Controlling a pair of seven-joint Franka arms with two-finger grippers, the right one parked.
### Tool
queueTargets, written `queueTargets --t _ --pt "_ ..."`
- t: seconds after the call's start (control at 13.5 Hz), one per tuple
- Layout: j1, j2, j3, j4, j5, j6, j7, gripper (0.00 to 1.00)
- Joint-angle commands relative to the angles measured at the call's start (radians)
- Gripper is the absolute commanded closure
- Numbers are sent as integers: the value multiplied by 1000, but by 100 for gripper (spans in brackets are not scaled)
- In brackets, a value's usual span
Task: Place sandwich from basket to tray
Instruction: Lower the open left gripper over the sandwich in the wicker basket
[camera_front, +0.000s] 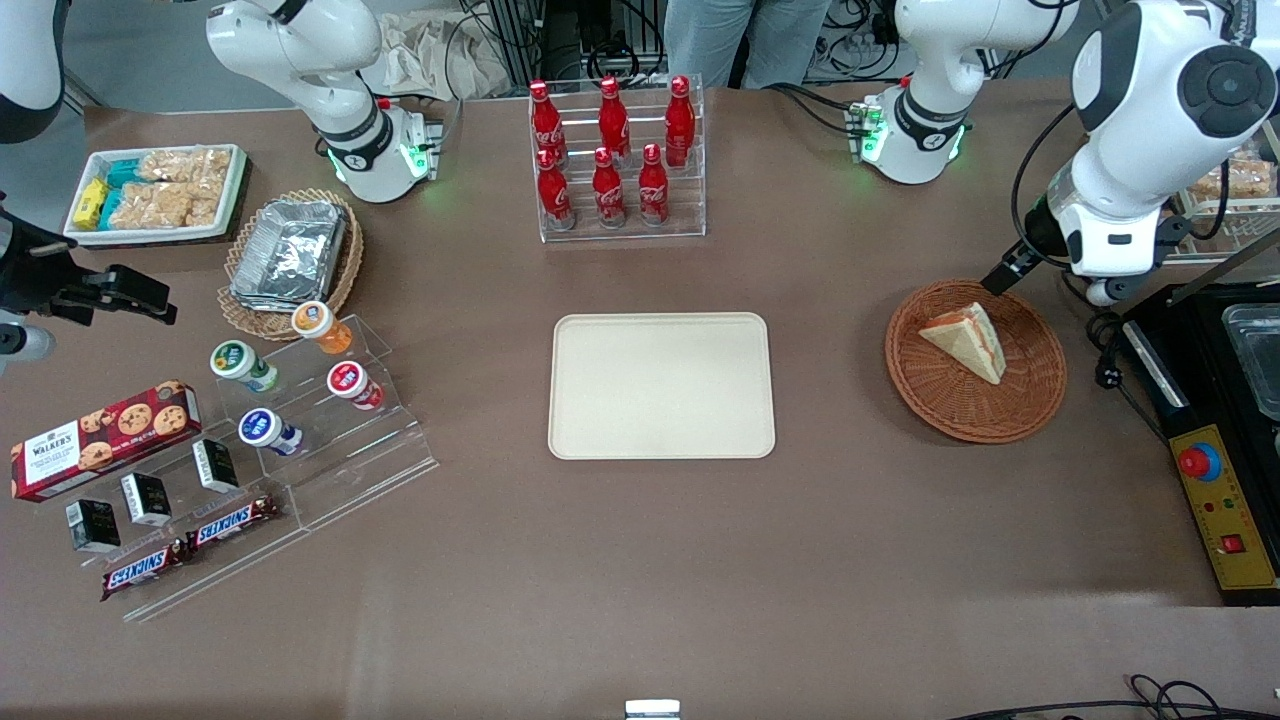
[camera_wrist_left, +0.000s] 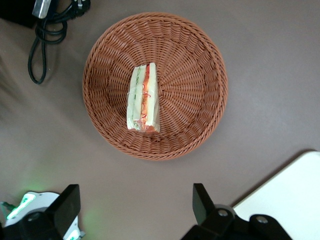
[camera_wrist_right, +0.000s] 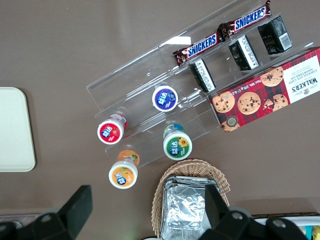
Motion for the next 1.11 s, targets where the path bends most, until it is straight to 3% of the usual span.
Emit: queueTargets --t 0.0,0.74,1.04 --pt "-1 -31 2 -110 -3 92 -39 0" --pt "37 49 5 -308 6 396 -40 0" --pt "68 141 5 -316 16 502 -40 0"
